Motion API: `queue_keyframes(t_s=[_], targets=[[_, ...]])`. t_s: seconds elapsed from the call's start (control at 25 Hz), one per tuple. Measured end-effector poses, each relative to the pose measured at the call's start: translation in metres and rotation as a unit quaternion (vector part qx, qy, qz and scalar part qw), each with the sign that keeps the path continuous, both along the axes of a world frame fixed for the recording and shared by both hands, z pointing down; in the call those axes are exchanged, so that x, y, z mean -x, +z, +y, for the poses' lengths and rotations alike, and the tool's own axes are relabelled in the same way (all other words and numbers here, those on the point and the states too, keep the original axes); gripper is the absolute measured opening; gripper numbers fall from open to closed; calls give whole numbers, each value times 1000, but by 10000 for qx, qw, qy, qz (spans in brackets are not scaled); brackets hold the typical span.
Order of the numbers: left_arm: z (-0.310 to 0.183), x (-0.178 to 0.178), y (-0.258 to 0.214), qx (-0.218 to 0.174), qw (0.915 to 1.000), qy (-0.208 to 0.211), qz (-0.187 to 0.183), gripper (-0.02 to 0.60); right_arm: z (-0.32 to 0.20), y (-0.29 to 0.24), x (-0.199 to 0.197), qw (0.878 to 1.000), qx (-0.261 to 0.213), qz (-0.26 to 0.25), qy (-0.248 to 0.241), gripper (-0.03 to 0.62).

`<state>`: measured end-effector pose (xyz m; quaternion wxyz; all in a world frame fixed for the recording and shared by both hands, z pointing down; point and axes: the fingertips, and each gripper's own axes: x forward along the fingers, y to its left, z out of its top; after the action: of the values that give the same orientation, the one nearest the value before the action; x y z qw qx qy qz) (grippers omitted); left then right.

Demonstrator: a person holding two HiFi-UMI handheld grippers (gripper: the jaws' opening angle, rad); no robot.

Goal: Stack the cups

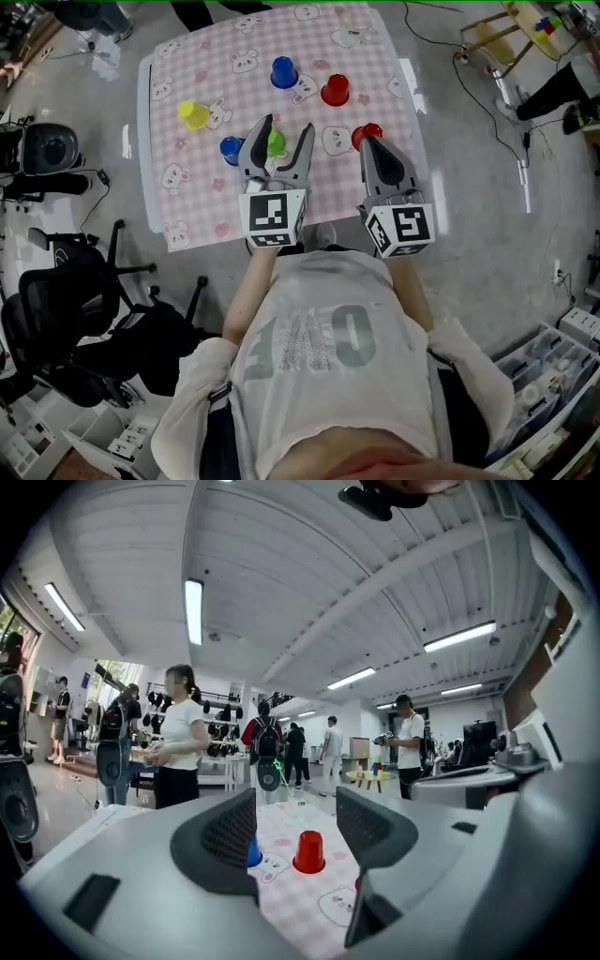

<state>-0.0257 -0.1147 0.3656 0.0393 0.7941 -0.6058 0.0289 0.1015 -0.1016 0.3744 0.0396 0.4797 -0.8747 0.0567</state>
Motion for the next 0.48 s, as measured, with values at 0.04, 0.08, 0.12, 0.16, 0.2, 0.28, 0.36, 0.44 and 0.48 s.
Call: queue_keyframes(t_s=[0.04, 0.08, 0.12, 0.16, 0.2, 0.28, 0.36, 0.44, 0.48], targets=[[-1, -4, -1, -12, 10000, 67, -10, 252, 0, -1, -6, 10000, -10, -12, 70, 29], [-2, -9, -1, -9, 9999, 139, -19, 252, 0, -1, -12, 9999, -24, -18, 137, 29], [-4, -15, 0, 5, 9998, 220, -22, 252, 1, -2, -18, 9998, -46, -14, 196, 29], [-5, -21, 2, 27, 9995, 311, -22, 252, 1, -2, -24, 9997, -70, -2, 250, 29], [-6, -28, 4, 54, 9991, 414, -27, 255, 2, -3, -30, 9995, -89, 13, 309, 29], [-8, -46, 9, 124, 9977, 665, -48, 258, 4, -2, -44, 9989, -98, 37, 464, 29], [-11, -69, 16, 219, 9948, 995, -70, 264, 7, -1, -60, 9977, -72, 45, 678, 29], [-16, -94, 25, 342, 9902, 1350, -96, 270, 11, 1, -78, 9956, -24, 47, 937, 29], [-20, -107, 32, 432, 9875, 1512, -107, 275, 12, 2, -86, 9944, -4, 57, 1058, 29]])
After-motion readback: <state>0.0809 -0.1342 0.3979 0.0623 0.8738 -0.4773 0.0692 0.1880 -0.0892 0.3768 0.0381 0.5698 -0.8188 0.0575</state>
